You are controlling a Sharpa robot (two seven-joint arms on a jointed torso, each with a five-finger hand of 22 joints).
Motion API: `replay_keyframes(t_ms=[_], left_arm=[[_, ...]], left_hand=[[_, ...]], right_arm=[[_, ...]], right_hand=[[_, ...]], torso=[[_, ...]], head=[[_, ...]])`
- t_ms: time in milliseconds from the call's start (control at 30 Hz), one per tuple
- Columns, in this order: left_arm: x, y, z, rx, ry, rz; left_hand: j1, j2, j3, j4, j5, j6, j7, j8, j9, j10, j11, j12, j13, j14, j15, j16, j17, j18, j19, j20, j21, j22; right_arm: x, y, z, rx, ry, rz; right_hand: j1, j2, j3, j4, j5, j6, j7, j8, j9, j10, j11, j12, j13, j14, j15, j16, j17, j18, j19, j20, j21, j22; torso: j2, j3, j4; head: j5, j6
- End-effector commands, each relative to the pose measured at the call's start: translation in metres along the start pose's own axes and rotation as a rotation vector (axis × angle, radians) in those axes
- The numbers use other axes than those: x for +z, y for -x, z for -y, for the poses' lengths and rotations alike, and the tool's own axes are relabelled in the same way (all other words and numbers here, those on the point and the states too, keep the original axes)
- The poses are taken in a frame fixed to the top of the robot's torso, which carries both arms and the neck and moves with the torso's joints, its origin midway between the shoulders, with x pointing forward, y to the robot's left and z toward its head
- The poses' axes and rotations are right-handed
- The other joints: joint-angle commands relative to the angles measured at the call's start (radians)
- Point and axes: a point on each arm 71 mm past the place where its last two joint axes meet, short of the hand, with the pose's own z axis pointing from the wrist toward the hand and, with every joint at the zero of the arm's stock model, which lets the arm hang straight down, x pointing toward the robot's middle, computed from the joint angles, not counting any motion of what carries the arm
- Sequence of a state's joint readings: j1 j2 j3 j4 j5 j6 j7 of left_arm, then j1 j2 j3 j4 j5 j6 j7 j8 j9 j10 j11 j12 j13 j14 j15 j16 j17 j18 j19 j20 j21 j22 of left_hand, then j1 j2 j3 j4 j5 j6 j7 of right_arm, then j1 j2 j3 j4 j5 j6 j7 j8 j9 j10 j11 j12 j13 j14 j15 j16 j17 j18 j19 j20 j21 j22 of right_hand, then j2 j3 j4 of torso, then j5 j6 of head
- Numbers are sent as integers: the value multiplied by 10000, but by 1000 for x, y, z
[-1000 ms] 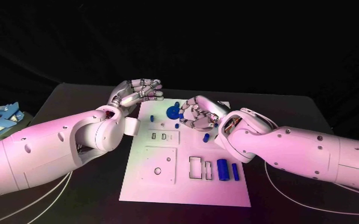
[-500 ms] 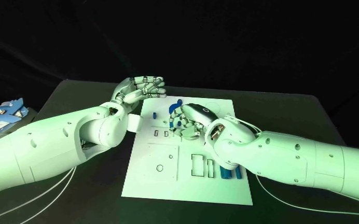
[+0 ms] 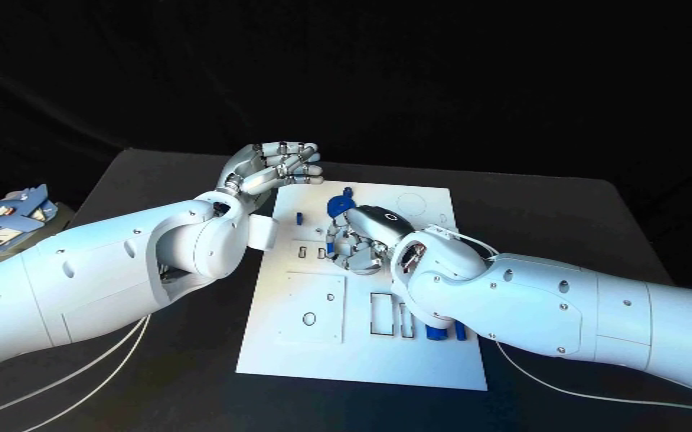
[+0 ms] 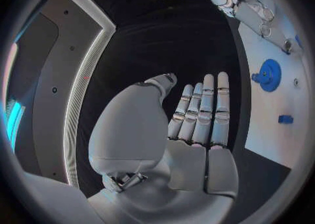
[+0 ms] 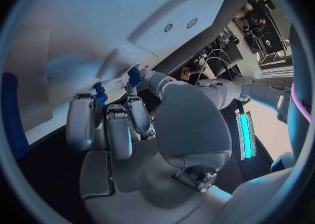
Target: Assemble the parts on the task board
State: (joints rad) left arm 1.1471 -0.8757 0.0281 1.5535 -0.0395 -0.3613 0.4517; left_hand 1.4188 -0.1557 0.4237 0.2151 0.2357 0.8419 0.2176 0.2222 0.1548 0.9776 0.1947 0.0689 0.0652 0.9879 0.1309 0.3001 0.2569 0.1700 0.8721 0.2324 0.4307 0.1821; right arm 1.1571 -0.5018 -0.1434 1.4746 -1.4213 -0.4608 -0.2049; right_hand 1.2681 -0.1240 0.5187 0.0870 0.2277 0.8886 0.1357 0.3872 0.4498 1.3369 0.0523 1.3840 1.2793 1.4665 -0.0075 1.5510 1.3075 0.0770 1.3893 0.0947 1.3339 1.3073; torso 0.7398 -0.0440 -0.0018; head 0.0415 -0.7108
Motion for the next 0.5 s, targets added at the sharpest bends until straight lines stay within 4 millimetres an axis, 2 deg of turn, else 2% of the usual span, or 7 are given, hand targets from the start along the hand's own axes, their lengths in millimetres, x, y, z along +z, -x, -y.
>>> replay_keyframes(t_ms=[33,500], left_arm=[[0,-2,1,-60,-116,-89],[0,-2,1,-71,-94,-110]], left_hand=[[-87,25,26,-15,-50,1,275,-54,-8,-3,-36,-23,9,-22,69,-34,16,103,-40,34,33,9],[-87,25,26,-15,-50,1,275,-54,-8,-3,-36,-23,9,-22,69,-34,16,103,-40,34,33,9]], right_arm=[[0,-4,1,-307,-113,-341],[0,-10,3,-340,-283,-532]], right_hand=[[-87,-12,20,67,-43,-45,-7,29,227,28,27,-9,-15,900,-57,35,1973,-82,34,-4,-12,299],[-148,-62,-1,83,-54,-86,7,19,222,-5,38,-34,-49,893,-50,25,1938,-71,4,0,-55,264]], torso=[[3,-1,10],[-5,-13,6]], head=[[12,-12],[47,-38]])
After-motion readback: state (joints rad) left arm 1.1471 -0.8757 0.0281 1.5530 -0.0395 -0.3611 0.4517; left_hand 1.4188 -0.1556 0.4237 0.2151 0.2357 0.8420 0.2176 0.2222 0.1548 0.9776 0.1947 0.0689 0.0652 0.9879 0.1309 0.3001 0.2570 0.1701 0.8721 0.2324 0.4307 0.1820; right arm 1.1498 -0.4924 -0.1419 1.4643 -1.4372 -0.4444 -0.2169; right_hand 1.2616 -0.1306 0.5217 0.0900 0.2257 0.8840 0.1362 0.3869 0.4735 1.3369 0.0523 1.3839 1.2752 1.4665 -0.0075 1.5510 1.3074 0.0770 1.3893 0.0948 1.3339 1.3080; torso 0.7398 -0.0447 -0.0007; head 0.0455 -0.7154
